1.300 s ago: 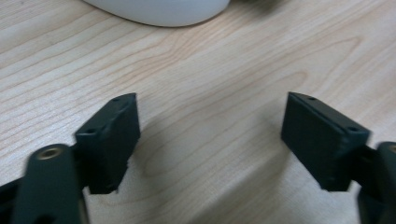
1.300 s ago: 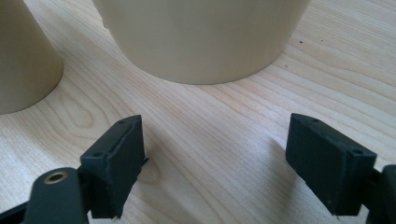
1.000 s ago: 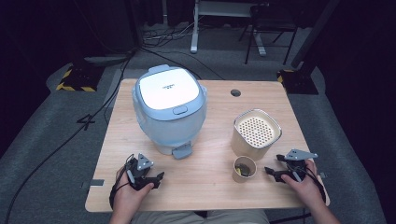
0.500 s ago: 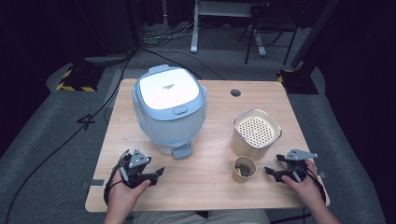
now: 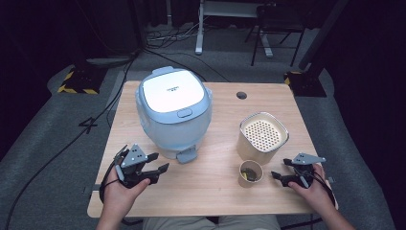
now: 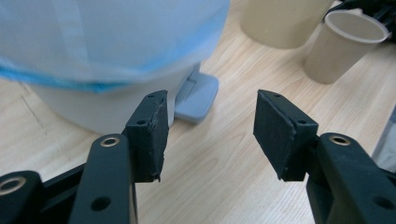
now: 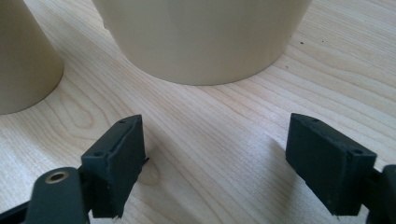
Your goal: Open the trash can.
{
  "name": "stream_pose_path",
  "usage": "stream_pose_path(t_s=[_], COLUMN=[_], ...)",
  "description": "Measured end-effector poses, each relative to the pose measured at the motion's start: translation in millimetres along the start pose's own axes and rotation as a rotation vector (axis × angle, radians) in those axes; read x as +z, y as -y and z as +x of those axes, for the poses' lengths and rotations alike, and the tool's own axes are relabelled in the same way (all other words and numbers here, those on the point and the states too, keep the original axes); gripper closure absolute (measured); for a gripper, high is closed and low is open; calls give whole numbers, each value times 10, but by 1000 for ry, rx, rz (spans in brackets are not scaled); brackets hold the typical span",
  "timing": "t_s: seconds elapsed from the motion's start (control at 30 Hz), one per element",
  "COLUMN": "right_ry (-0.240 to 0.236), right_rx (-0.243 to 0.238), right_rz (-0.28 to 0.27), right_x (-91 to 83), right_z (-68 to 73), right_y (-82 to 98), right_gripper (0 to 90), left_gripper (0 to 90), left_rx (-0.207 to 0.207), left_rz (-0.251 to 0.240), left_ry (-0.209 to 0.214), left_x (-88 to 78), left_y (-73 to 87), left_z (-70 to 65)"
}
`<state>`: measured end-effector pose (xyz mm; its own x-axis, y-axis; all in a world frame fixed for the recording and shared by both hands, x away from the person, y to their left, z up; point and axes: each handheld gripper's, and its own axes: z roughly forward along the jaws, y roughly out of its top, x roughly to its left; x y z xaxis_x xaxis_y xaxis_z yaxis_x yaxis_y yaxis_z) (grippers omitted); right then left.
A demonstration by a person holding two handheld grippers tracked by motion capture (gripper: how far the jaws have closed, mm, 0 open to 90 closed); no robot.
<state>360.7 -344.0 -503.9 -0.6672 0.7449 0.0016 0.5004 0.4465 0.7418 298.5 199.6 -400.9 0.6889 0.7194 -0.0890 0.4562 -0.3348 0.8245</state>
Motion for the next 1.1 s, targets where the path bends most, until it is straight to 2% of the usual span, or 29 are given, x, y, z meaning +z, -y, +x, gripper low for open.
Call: stream_pose_path(t_s=[0.17, 0.37, 0.43, 0.53, 0.63, 0.67, 0.77, 0.87, 0.9, 0.93, 0.97, 1.0, 1.1], right_ry=[1, 1, 1, 1, 1, 1, 1, 1, 2, 2, 2, 2, 2], right_rx=[-2, -2, -2, -2, -2, -2, -1, -1, -1, -1, -2, -2, -2], right_rz=[1, 0, 0, 0, -1, -1, 0, 0, -1, -1, -1, -1, -1], right_x=[0, 0, 0, 1, 1, 1, 1, 1, 1, 1, 2, 2, 2], right_z=[0, 1, 0, 0, 0, 0, 1, 1, 1, 1, 1, 1, 1], right_y=[0, 0, 0, 0, 0, 0, 0, 0, 0, 0, 0, 0, 0], right_gripper=[202, 202, 202, 203, 203, 203, 203, 203, 202, 202, 203, 203, 203], left_gripper=[457, 456, 457, 457, 461, 461, 466, 476, 490, 498, 512, 526, 536], left_rx=[36, 40, 66, 76, 120, 120, 157, 159, 147, 147, 147, 147, 167], left_rz=[-22, -52, -65, -82, -111, -111, -142, -179, -215, -215, -229, -229, -259], left_ry=[24, 44, 59, 72, 94, 94, 137, 174, 209, 209, 235, 235, 271], left_x=[-58, -108, -123, -149, -216, -216, -252, -275, -295, -295, -313, -313, -342], left_y=[-138, -262, -317, -371, -469, -469, -540, -600, -653, -653, -703, -703, -801], left_z=[50, 60, 48, 33, 12, 12, 5, 22, 45, 45, 61, 61, 74])
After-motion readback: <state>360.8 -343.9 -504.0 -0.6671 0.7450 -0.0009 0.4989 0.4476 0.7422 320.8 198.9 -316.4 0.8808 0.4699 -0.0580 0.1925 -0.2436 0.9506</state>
